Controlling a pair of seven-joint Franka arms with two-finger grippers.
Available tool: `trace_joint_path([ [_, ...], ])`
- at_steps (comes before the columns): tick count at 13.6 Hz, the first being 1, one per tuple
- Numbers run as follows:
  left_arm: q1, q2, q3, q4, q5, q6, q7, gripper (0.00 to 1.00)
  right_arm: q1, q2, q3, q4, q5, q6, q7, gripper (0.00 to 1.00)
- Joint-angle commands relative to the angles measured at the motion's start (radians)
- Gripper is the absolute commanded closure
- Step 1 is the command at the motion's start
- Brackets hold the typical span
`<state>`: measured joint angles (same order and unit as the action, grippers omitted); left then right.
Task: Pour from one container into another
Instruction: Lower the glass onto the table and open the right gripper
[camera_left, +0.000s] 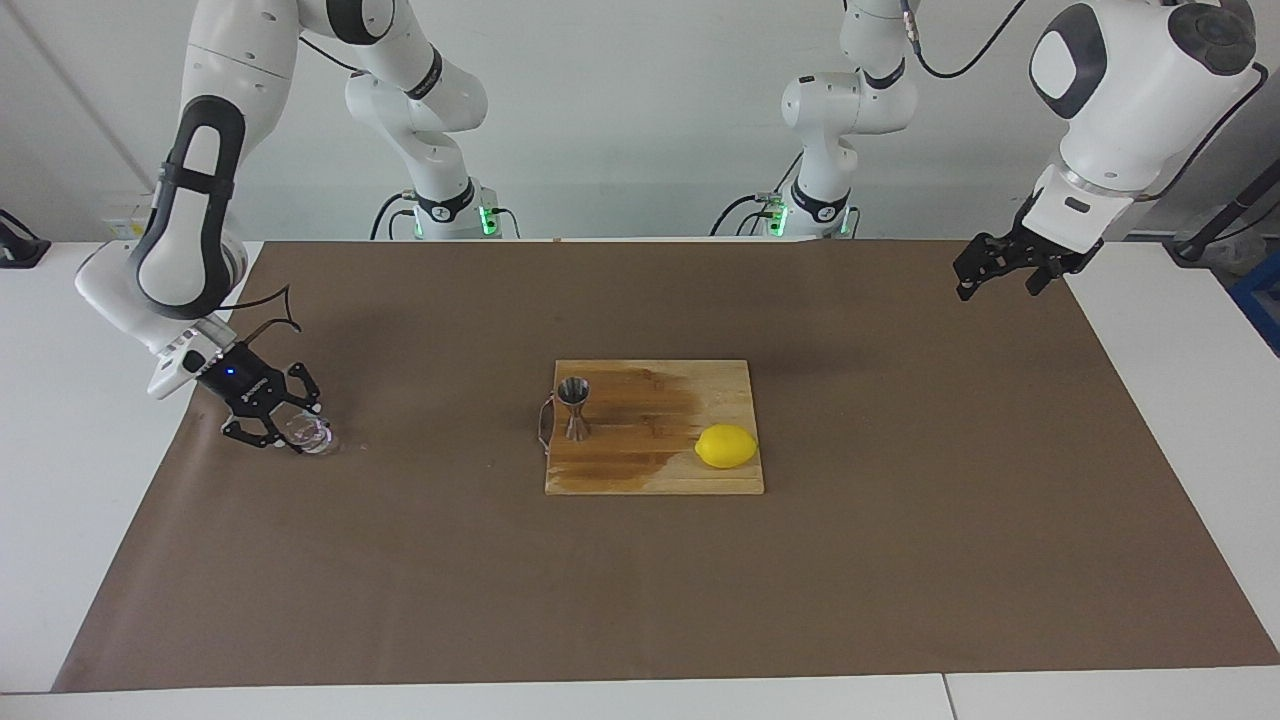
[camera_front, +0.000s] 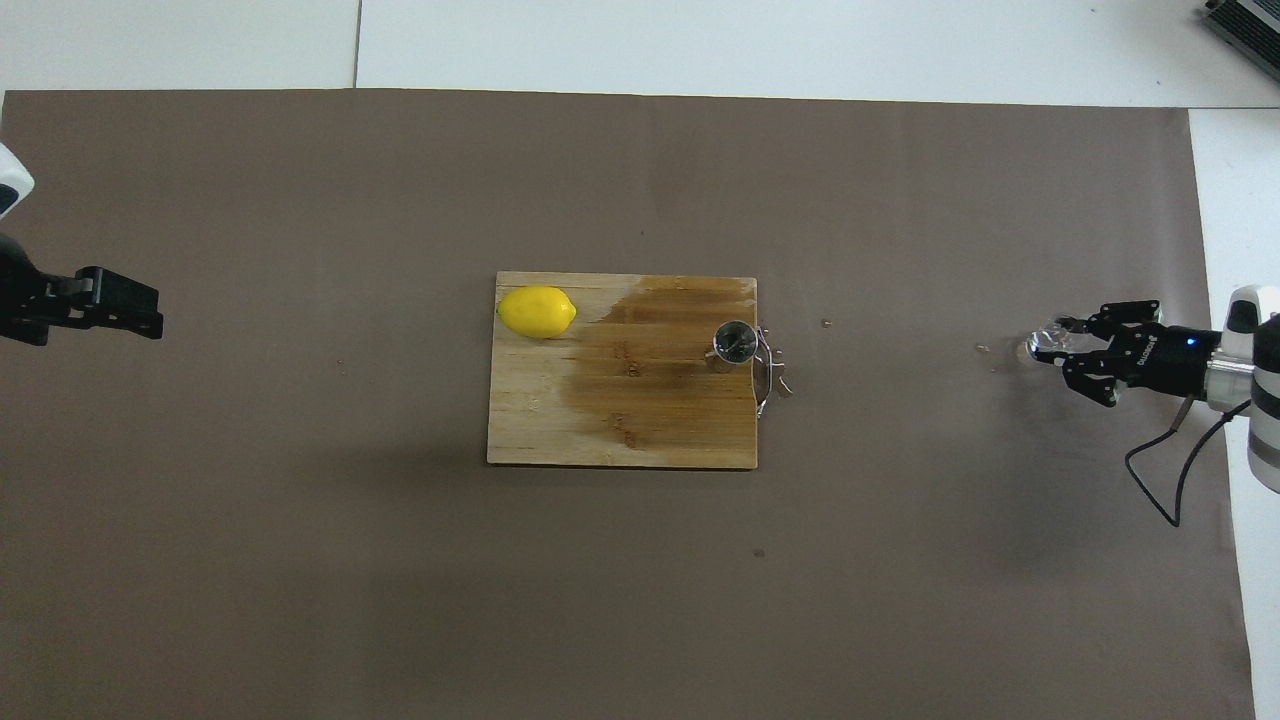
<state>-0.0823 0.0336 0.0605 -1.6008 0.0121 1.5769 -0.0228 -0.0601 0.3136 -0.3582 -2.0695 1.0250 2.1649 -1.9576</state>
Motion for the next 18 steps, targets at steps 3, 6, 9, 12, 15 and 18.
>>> trace_joint_path([
  [3, 0.010, -0.027, -0.007, -0.027, 0.009, -0.005, 0.004, 0.00, 0.005, -0.008, 0.004, -0.021, 0.032, 0.010, -0.055, 0.50],
  [6, 0.010, -0.027, -0.007, -0.027, 0.009, -0.003, 0.004, 0.00, 0.012, -0.008, 0.018, -0.018, 0.015, 0.010, -0.148, 0.54],
  [9, 0.010, -0.027, -0.007, -0.027, 0.009, -0.003, 0.004, 0.00, 0.014, -0.008, 0.021, -0.014, -0.022, 0.006, -0.196, 0.54],
  [12, 0.010, -0.027, -0.007, -0.027, 0.009, -0.003, 0.004, 0.00, 0.014, -0.010, 0.024, -0.014, -0.034, 0.004, -0.210, 0.32],
  [15, 0.010, -0.027, -0.007, -0.027, 0.009, -0.003, 0.004, 0.00, 0.016, -0.031, 0.079, 0.002, -0.034, 0.030, -0.143, 0.00],
  [18, 0.010, -0.027, -0.007, -0.027, 0.009, -0.003, 0.004, 0.00, 0.017, -0.063, 0.148, 0.043, -0.083, 0.087, 0.082, 0.00],
])
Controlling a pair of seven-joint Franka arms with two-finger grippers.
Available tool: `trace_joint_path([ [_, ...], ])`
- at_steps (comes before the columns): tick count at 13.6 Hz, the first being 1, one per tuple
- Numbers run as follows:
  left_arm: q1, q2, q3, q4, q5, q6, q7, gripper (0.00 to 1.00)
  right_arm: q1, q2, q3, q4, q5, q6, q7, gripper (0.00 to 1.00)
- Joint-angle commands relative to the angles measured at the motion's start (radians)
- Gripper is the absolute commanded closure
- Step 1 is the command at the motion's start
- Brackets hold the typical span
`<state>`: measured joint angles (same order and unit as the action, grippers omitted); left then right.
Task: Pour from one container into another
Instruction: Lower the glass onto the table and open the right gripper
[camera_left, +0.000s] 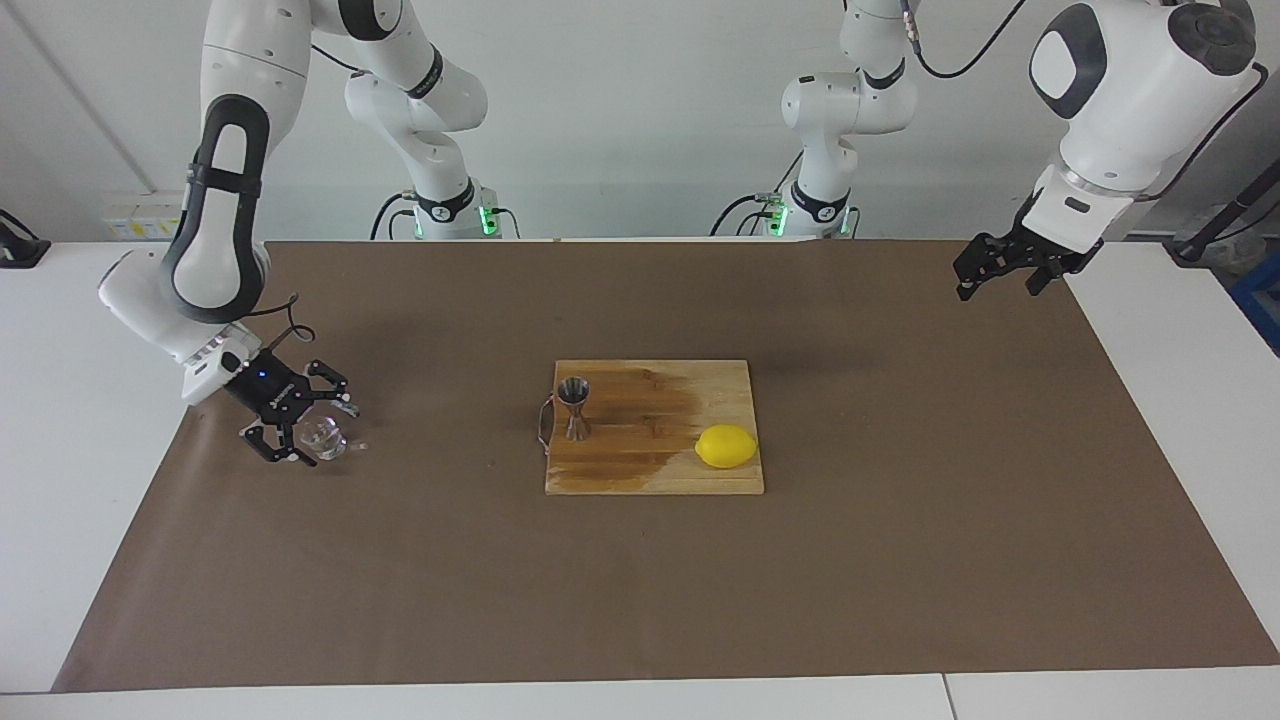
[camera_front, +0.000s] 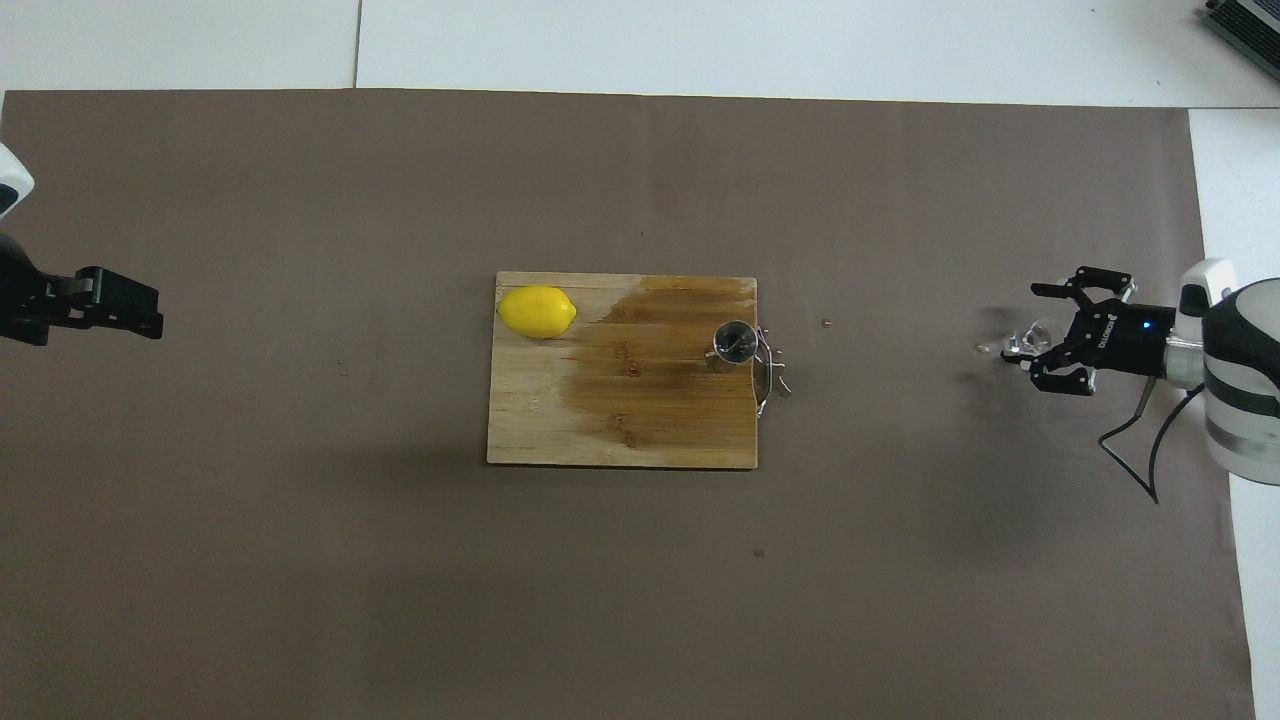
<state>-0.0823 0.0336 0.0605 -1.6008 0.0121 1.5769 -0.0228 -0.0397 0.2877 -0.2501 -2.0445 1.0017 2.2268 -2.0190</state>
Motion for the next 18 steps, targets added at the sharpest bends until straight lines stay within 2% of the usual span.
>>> trace_joint_path([
  [1, 0.010, -0.027, -0.007, -0.027, 0.009, -0.003, 0.004, 0.00, -0.003, -0.062, 0.058, 0.027, -0.099, 0.028, 0.254, 0.00],
  [4, 0.010, -0.027, -0.007, -0.027, 0.009, -0.003, 0.004, 0.00, -0.002, -0.084, 0.123, 0.110, -0.285, 0.027, 0.625, 0.00],
  [7, 0.010, -0.027, -0.007, -0.027, 0.009, -0.003, 0.004, 0.00, -0.002, -0.084, 0.167, 0.182, -0.452, 0.024, 0.906, 0.00],
  [12, 0.010, -0.027, -0.007, -0.027, 0.009, -0.003, 0.004, 0.00, 0.041, -0.127, 0.175, 0.207, -0.765, -0.002, 1.401, 0.00],
  [16, 0.010, -0.027, -0.007, -0.027, 0.009, -0.003, 0.004, 0.00, 0.041, -0.182, 0.178, 0.208, -0.824, -0.077, 1.715, 0.00],
  [18, 0.010, -0.027, -0.007, -0.027, 0.009, -0.003, 0.004, 0.00, 0.041, -0.212, 0.181, 0.231, -0.857, -0.154, 1.839, 0.00],
])
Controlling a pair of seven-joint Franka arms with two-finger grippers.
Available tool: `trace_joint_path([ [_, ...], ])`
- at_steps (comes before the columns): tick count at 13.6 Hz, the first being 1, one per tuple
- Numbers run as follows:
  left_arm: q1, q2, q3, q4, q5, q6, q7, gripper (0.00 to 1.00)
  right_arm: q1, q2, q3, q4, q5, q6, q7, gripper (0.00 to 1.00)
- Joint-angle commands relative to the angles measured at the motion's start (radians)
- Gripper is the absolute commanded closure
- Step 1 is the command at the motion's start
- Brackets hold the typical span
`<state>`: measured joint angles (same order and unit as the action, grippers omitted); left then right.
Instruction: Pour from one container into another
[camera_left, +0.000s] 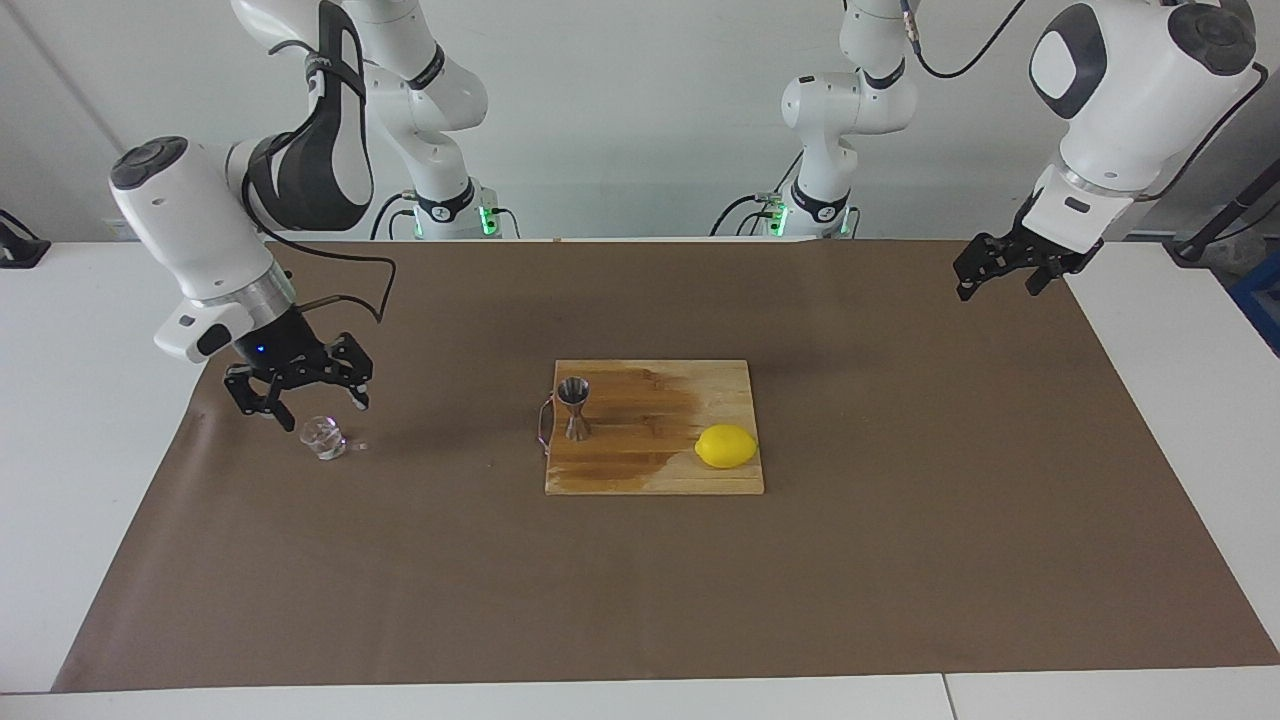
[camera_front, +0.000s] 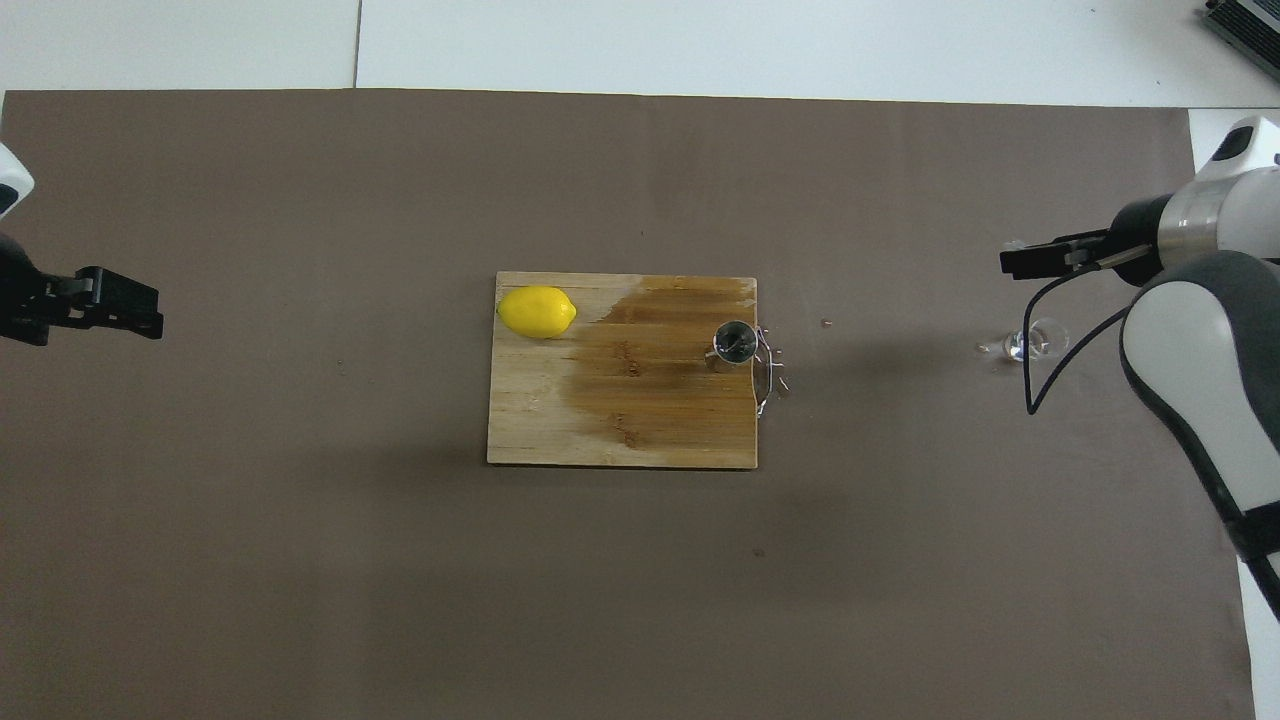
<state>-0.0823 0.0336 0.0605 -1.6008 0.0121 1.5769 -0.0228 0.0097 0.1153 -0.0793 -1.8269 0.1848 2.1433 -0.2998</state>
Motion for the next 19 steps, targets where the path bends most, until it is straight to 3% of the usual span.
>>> trace_joint_path([
  [1, 0.010, -0.027, -0.007, -0.027, 0.009, -0.003, 0.004, 0.00, -0.008, -0.046, 0.012, 0.035, -0.045, -0.126, 0.155, 0.00],
  [8, 0.010, -0.029, -0.007, -0.027, 0.009, -0.005, 0.004, 0.00, -0.010, -0.141, 0.001, 0.130, -0.151, -0.410, 0.200, 0.00],
  [10, 0.010, -0.027, -0.007, -0.027, 0.009, -0.003, 0.004, 0.00, -0.010, -0.181, -0.010, 0.149, -0.150, -0.489, 0.343, 0.00],
  [12, 0.010, -0.027, -0.007, -0.027, 0.009, -0.003, 0.004, 0.00, -0.013, -0.172, -0.008, 0.245, -0.153, -0.606, 0.419, 0.00],
  [15, 0.010, -0.027, -0.007, -0.027, 0.009, -0.003, 0.004, 0.00, -0.017, -0.184, -0.014, 0.229, -0.157, -0.639, 0.419, 0.00],
  [19, 0.010, -0.027, -0.007, -0.027, 0.009, -0.003, 0.004, 0.00, -0.014, -0.195, -0.014, 0.201, -0.156, -0.577, 0.358, 0.00],
])
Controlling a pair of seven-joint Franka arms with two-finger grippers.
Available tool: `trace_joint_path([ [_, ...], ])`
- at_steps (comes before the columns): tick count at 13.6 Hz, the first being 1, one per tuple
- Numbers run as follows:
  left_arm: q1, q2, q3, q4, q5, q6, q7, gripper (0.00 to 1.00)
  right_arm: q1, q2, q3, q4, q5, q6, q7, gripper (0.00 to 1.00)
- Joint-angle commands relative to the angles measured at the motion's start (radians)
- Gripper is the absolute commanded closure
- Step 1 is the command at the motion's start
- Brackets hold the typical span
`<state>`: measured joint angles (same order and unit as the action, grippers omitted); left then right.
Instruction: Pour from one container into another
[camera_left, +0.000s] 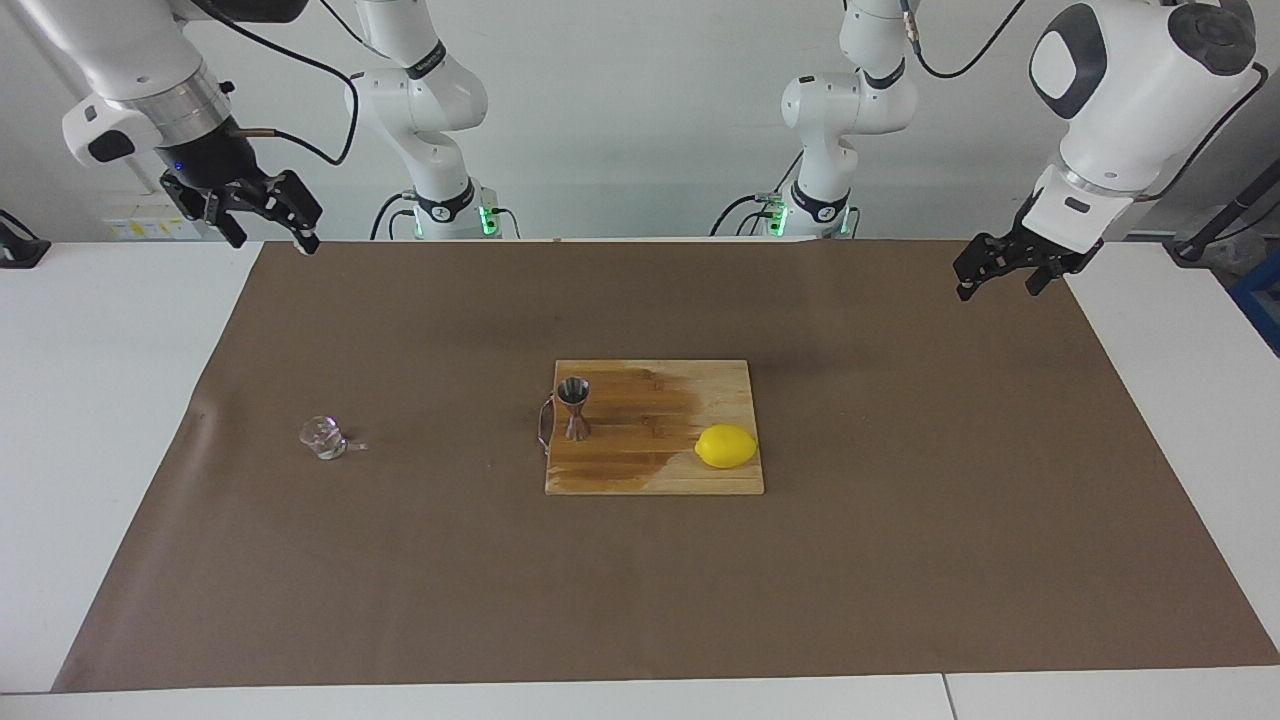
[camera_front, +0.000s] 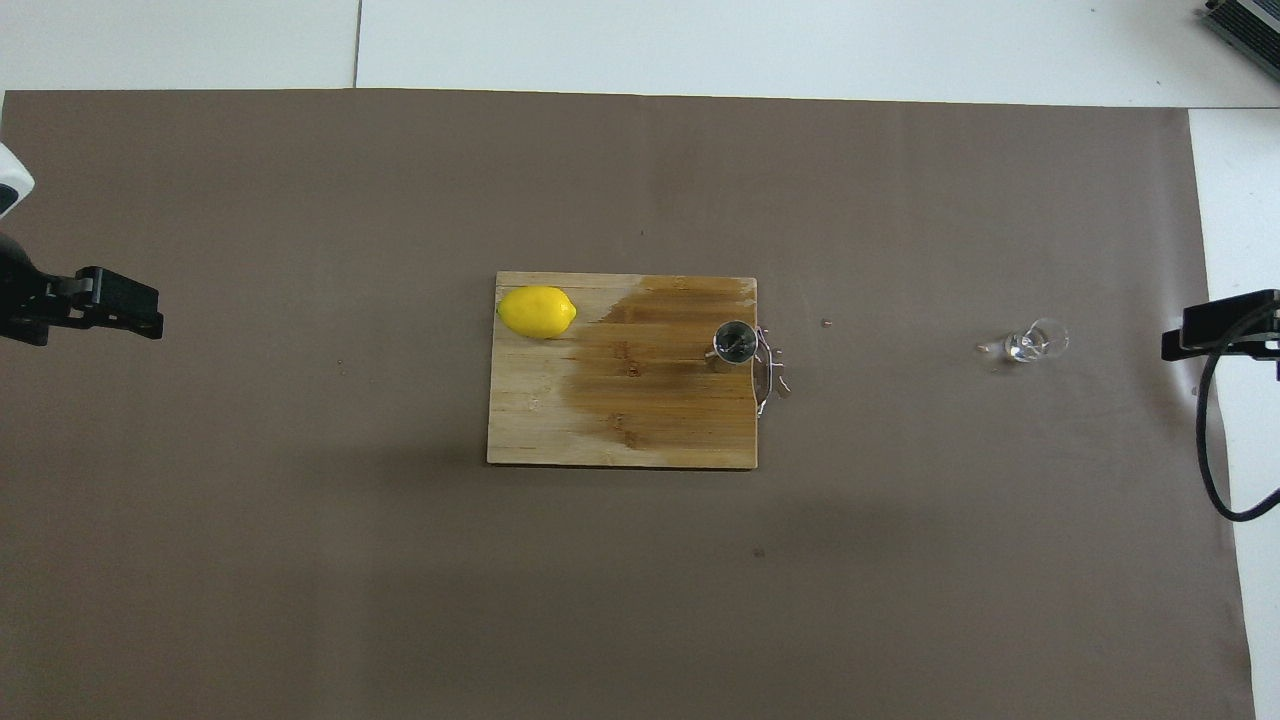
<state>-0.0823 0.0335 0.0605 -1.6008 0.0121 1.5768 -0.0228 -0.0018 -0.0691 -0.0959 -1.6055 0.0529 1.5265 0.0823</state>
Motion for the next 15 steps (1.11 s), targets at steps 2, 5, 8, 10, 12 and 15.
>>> trace_joint_path([
  [2, 0.010, -0.027, -0.007, -0.027, 0.009, -0.003, 0.004, 0.00, -0.001, -0.012, 0.004, -0.024, -0.024, 0.040, -0.021, 0.00],
  [5, 0.010, -0.027, -0.007, -0.027, 0.009, -0.003, 0.004, 0.00, 0.008, -0.011, 0.054, -0.030, -0.146, 0.046, -0.030, 0.00],
  [8, 0.010, -0.027, -0.007, -0.027, 0.009, -0.003, 0.004, 0.00, 0.006, -0.006, 0.051, -0.022, -0.084, 0.046, -0.018, 0.00],
  [10, 0.010, -0.027, -0.007, -0.027, 0.009, -0.003, 0.004, 0.00, 0.005, -0.006, 0.047, -0.021, -0.054, 0.047, -0.024, 0.00],
  [12, 0.010, -0.027, -0.007, -0.027, 0.009, -0.003, 0.004, 0.00, 0.006, -0.009, 0.045, -0.022, -0.057, 0.038, -0.026, 0.00],
  [15, 0.010, -0.027, -0.007, -0.027, 0.009, -0.003, 0.004, 0.00, 0.006, -0.014, 0.044, -0.027, -0.057, 0.040, -0.021, 0.00],
])
